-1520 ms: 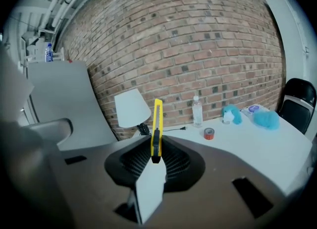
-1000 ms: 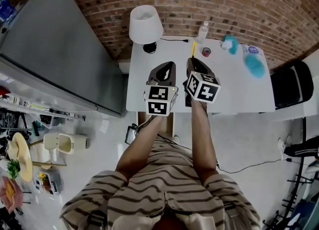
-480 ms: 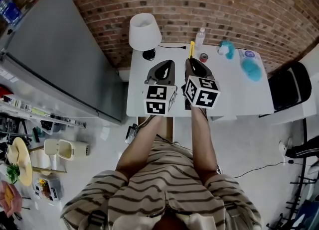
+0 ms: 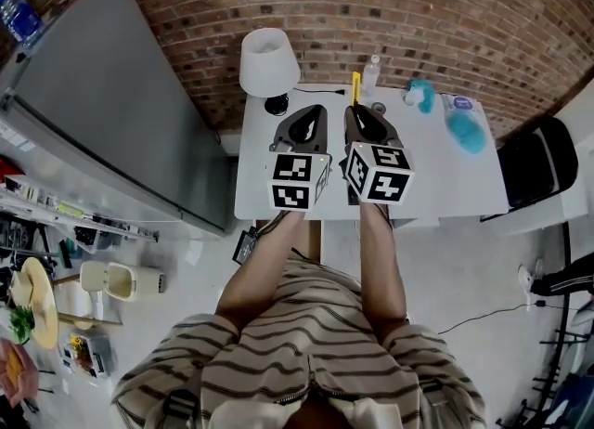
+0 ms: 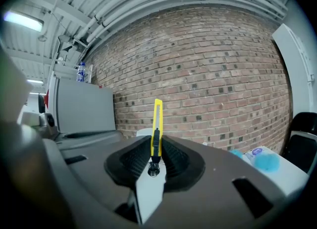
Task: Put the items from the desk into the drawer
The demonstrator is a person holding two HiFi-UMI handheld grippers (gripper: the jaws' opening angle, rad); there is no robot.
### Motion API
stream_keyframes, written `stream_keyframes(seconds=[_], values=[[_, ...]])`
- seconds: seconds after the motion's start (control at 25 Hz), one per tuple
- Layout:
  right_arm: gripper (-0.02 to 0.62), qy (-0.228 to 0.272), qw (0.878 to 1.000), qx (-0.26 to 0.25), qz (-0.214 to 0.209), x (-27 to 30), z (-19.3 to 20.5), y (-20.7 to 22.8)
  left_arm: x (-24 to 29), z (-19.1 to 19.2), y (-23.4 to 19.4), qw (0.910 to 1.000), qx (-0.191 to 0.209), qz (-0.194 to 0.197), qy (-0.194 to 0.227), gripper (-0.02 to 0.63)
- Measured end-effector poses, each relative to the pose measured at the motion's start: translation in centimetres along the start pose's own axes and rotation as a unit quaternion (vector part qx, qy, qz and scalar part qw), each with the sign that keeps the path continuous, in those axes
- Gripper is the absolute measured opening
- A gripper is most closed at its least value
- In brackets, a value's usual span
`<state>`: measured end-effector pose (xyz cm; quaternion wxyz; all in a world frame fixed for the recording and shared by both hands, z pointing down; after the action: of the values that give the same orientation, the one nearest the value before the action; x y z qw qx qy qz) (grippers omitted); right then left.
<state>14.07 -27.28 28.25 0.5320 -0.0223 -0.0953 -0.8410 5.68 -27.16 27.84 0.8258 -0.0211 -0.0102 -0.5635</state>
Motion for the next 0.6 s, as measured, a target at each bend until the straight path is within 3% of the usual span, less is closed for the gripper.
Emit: stream_keyframes(seconds=[0.6], values=[[0.072, 0.0, 1.0, -0.017, 0.002, -0.3, -0.26, -0.23, 0.57, 0.13, 0.56, 0.9999, -0.003, 0.007, -0.013, 0.005]])
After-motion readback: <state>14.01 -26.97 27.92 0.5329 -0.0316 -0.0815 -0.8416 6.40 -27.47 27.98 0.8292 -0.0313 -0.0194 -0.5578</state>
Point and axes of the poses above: the fingertips, and each gripper's own axes: x forward along the fingers, y to its right, z out of its underside, the point moved 2 cm from there along -x, backward along the fingers, and after that the axes turned 11 degrees about -z, right-handed, at the moved point
